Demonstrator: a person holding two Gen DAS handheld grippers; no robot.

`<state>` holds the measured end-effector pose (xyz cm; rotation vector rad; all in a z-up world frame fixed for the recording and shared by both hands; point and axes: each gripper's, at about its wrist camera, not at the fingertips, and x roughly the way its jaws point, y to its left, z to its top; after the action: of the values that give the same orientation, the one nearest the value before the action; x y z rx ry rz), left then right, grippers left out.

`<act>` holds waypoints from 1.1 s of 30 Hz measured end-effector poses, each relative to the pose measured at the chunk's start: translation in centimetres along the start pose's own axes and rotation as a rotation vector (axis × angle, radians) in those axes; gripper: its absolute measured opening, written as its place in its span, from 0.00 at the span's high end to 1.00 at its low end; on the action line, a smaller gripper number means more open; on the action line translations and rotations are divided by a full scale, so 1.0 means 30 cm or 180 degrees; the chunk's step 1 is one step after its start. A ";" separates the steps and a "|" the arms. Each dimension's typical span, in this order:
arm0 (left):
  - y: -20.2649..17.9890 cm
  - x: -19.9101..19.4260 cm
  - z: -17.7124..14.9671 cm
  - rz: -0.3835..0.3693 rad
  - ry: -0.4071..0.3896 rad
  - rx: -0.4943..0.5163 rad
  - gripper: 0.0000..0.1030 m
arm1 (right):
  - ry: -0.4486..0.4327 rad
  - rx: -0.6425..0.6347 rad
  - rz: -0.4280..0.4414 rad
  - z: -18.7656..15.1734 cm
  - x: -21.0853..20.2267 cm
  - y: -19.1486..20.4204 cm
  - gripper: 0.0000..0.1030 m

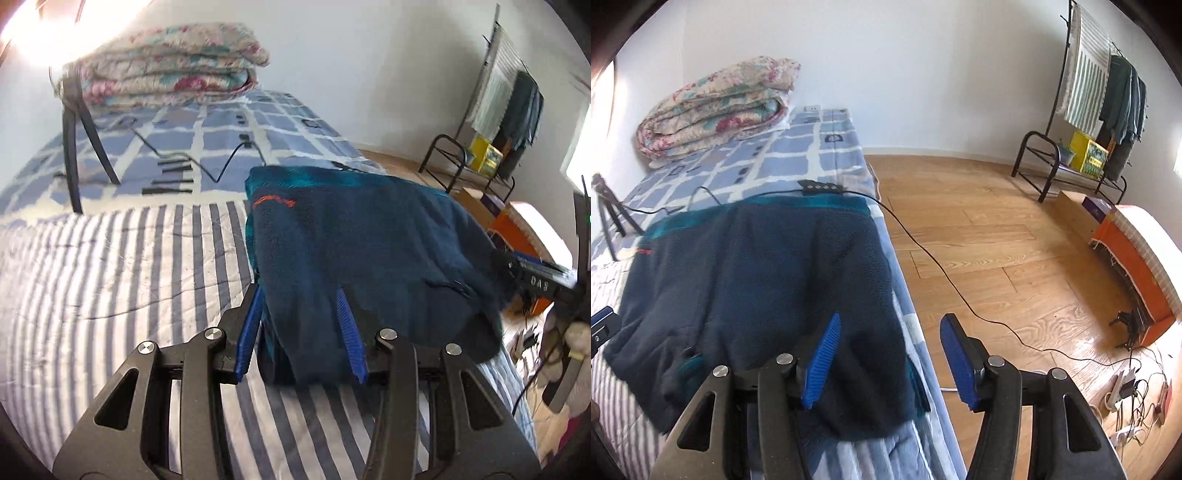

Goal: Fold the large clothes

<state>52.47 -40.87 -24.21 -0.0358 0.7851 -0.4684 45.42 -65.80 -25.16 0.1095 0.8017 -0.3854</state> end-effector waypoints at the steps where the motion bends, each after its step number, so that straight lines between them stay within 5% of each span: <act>1: -0.015 -0.036 -0.001 -0.0009 -0.0021 0.0027 0.57 | -0.0016 -0.0007 0.0006 0.002 -0.019 0.002 0.45; 21: -0.225 -1.038 -0.096 -0.0154 -0.0641 0.0553 0.57 | -0.0635 -0.0046 0.0377 -0.068 -0.843 0.079 0.45; 33: -0.230 -1.466 -0.357 -0.0211 -0.0771 0.0652 0.57 | -0.0872 -0.0092 0.0394 -0.327 -1.334 0.171 0.45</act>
<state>15.54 -27.14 -0.89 0.0710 0.4969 -0.5934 15.48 -46.89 -3.48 0.0768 0.5270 -0.2645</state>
